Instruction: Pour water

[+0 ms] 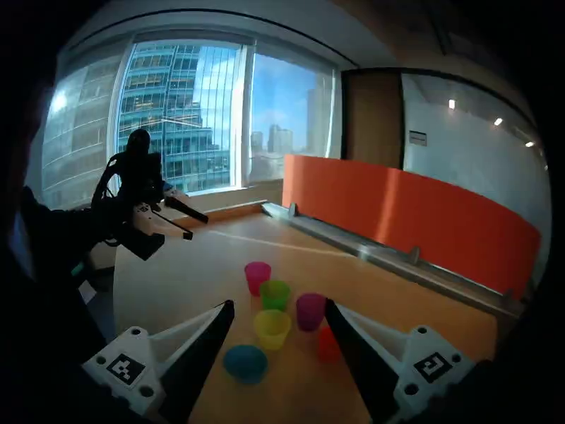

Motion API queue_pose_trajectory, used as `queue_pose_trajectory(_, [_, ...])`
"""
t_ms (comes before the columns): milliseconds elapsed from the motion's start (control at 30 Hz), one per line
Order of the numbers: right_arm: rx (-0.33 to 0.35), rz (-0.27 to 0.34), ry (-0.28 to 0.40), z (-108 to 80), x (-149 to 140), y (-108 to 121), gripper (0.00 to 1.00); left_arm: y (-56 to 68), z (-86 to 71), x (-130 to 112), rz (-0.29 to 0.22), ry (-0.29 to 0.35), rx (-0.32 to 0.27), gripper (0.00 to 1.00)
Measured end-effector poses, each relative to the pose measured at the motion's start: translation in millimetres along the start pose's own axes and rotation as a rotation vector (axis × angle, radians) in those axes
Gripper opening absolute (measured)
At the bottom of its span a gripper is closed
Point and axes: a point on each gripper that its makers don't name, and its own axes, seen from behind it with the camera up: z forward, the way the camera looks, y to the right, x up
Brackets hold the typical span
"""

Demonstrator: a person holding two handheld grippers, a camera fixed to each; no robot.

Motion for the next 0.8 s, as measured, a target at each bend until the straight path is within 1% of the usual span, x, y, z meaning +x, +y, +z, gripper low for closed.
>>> queue_pose_trajectory(67, [0.01,-0.01,-0.016,1.5,-6.0,-2.1,0.99,2.3,2.6,-4.0,0.003,-0.012,-0.007,0.88])
queue_pose_trajectory(467, [0.058,-0.045,-0.116,11.5,-46.3,-12.4,0.99,6.8,17.2,-35.6,0.019,-0.091,-0.02,0.88])
queue_pose_trajectory(567, [0.065,-0.052,-0.142,13.9,-57.7,-14.6,0.99,6.7,20.6,-44.9,0.02,-0.109,-0.02,0.88])
queue_pose_trajectory(800, [0.086,-0.055,-0.179,18.6,-79.3,-19.9,0.99,3.8,27.8,-62.8,0.011,-0.142,-0.017,0.88])
